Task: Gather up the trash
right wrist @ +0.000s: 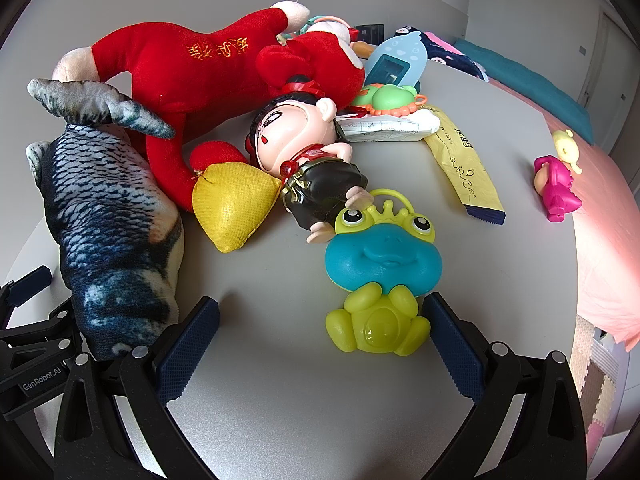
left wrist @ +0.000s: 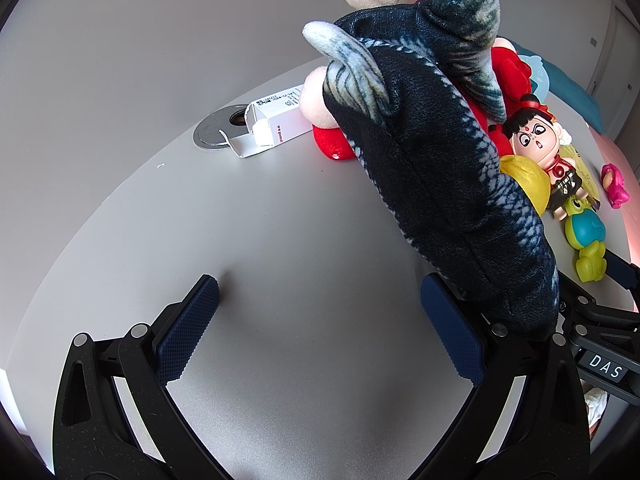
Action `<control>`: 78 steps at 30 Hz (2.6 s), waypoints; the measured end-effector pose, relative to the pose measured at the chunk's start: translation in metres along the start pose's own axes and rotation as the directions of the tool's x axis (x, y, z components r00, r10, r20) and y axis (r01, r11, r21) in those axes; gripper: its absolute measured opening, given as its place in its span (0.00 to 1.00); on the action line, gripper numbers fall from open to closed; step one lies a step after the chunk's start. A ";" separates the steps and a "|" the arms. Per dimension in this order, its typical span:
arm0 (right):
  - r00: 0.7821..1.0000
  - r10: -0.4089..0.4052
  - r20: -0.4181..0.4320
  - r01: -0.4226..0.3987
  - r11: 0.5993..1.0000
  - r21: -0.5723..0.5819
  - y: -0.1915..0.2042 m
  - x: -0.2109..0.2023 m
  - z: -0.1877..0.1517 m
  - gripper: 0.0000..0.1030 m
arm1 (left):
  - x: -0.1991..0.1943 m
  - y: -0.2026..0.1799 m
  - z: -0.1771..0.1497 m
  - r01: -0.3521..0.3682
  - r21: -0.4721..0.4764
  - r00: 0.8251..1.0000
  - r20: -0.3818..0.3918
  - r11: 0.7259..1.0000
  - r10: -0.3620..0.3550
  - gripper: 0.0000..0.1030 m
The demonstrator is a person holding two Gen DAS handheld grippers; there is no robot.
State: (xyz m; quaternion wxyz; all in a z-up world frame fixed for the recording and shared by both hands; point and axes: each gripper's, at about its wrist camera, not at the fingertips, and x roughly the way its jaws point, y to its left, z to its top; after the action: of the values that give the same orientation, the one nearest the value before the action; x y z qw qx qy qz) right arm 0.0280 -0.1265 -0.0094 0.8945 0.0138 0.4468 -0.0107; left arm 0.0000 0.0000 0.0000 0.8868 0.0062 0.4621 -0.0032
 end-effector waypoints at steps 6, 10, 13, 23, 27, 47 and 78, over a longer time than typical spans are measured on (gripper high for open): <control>1.000 0.000 0.000 0.000 1.000 0.000 0.000 0.000 0.000 0.98 | 0.000 0.000 0.000 0.000 0.000 1.000 0.000 1.000 0.000 0.94; 1.000 0.000 0.000 0.000 1.000 0.000 0.000 0.000 0.000 0.98 | 0.000 0.000 0.000 0.000 0.000 1.000 0.000 1.000 0.000 0.94; 1.000 0.000 0.000 0.000 1.000 0.001 0.000 0.000 0.000 0.98 | 0.000 0.000 0.000 0.000 0.000 1.000 0.000 1.000 0.000 0.94; 0.997 0.069 -0.033 -0.071 0.994 -0.086 0.005 -0.007 -0.002 0.98 | -0.003 0.000 -0.001 0.005 -0.023 1.000 -0.011 1.000 -0.005 0.94; 0.991 0.134 -0.023 -0.135 0.986 -0.100 -0.004 -0.026 0.000 0.98 | -0.022 0.000 -0.002 0.007 -0.017 1.000 0.021 1.000 -0.007 0.94; 0.944 0.329 -0.017 -0.327 0.930 -0.167 -0.034 -0.058 0.055 0.79 | -0.016 -0.028 0.055 0.158 -0.125 0.987 0.045 0.979 -0.154 0.94; 0.898 0.430 -0.091 -0.438 0.895 -0.089 -0.032 -0.007 0.118 0.52 | -0.090 0.020 0.034 0.248 -0.171 0.956 0.204 0.953 -0.212 0.28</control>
State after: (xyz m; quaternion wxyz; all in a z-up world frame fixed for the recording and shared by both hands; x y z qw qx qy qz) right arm 0.1168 -0.1626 0.0667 0.8578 0.0654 0.4629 0.2136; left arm -0.0235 0.0195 0.0935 0.9153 -0.1352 0.3742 -0.0622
